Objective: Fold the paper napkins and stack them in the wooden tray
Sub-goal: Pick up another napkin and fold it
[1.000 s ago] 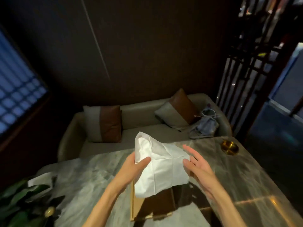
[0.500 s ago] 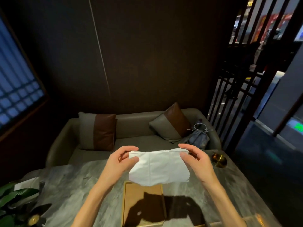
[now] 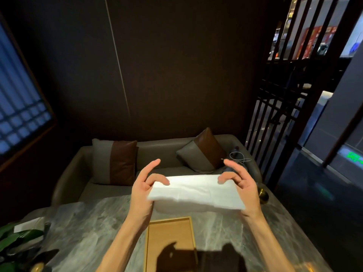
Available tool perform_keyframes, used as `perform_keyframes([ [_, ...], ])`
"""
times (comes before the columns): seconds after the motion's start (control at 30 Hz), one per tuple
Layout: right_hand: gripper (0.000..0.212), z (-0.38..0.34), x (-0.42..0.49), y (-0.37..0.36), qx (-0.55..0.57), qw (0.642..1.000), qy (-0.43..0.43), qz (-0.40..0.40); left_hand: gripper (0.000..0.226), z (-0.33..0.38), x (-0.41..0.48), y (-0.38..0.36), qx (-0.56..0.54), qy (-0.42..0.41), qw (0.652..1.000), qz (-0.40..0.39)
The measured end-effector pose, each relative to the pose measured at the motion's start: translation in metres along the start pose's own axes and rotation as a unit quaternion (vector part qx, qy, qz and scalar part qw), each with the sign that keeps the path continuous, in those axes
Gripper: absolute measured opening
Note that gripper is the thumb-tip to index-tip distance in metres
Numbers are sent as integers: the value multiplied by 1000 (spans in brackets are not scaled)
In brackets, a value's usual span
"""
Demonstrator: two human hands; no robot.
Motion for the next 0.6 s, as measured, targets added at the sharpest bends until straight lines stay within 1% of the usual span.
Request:
perform_keyframes([
  [0.03,50,1,1,1,-16,1000,-3,9,50,2,-1,0,2,-6,1000,1],
  [0.07,54,2,2,1,-23,1000,-9,9,44,3,-1,0,8,-6,1000,10],
  [0.13,58,4,4,3,-4,1000,-25,3,35,4,-1,3,40,-2,999,31],
  [0.2,59,7,5,6,-1,999,-33,1,29,5,0,6,48,-6,999,23],
  [0.3,58,8,6,9,-15,1000,-22,-6,28,9,2,11,64,-13,997,28],
  [0.43,63,10,10,14,-67,998,-3,-11,34,8,7,13,102,-12,992,67],
  [0.5,61,9,11,14,-89,996,4,-18,33,7,10,13,104,-7,992,74],
  [0.6,54,5,11,13,-94,995,5,-32,31,7,12,12,101,-1,992,77],
])
Point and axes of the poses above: each hand's wrist, its own x-axis towards the middle knuckle, its own y-axis out of the back of the hand, z = x × y, the point moved 4 cm from there along x, towards the middle knuckle, and after that the axes turned 11 degrees about -x, right-handed, at the moved point
